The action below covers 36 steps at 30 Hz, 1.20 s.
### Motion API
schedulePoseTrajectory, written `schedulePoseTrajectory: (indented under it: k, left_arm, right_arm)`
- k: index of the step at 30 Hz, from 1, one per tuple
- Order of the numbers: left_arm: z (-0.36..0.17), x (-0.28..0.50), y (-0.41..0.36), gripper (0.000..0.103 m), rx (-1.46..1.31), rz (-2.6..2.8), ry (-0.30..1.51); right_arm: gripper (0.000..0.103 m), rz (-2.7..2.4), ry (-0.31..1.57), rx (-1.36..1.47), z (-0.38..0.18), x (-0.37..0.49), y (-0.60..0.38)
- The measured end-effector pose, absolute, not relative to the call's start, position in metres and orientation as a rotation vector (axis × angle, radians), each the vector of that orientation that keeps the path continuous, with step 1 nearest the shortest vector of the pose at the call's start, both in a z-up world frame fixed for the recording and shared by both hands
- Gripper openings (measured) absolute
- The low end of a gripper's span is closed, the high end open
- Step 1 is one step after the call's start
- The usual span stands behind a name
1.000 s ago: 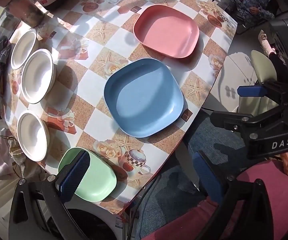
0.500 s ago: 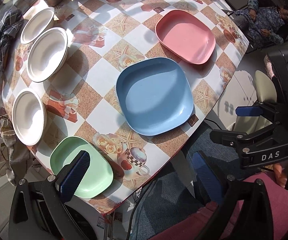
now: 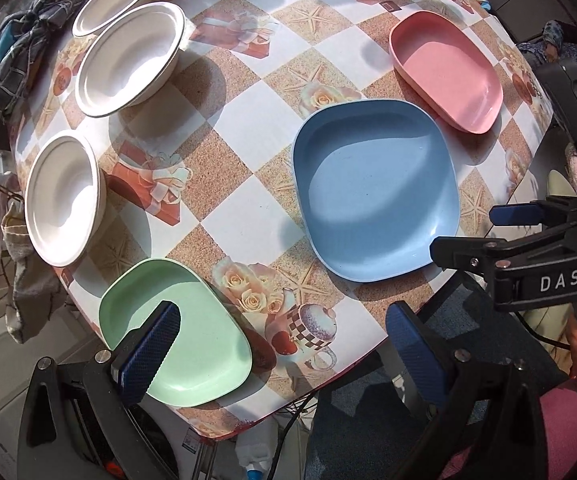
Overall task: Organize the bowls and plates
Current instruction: 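Move both grippers toward the rim of the blue square plate, then close the left gripper on the blue plate rim while the right gripper also clamps it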
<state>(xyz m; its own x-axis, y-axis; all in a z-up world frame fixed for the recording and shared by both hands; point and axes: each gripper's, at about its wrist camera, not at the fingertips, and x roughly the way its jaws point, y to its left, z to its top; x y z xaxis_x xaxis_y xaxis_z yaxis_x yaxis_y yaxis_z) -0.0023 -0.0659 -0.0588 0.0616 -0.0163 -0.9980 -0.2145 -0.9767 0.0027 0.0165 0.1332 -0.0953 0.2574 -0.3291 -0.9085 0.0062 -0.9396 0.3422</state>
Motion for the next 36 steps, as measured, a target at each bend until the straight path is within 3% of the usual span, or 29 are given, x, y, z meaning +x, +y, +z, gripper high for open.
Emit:
schedulePoseTrajectory:
  k: [4,14,17,29,36]
  left_arm:
    - [-0.067,-0.01,-0.066,0.103,-2.203,2.078,0.221]
    - [-0.095,-0.037,-0.051,0.103,-2.259,2.101,0.142]
    - [-0.102,-0.045,-0.049,0.103,-2.265,2.119,0.11]
    - [-0.123,-0.079,-0.016,0.103,-2.23,2.186,0.159]
    - [-0.148,-0.101,0.0,0.103,-2.217,2.162,0.157]
  right_arm:
    - [0.103,-1.705,-0.356,2.292,-0.116,-0.001,0.132]
    - [0.103,-1.883,-0.07,2.298,-0.113,-0.071,0.164]
    - [0.103,-1.884,-0.083,2.309,-0.106,-0.084,0.182]
    - [0.103,-1.876,0.124,2.406,-0.113,-0.048,0.192]
    - [0.103,-1.912,0.097,2.413,-0.114,-0.053,0.188]
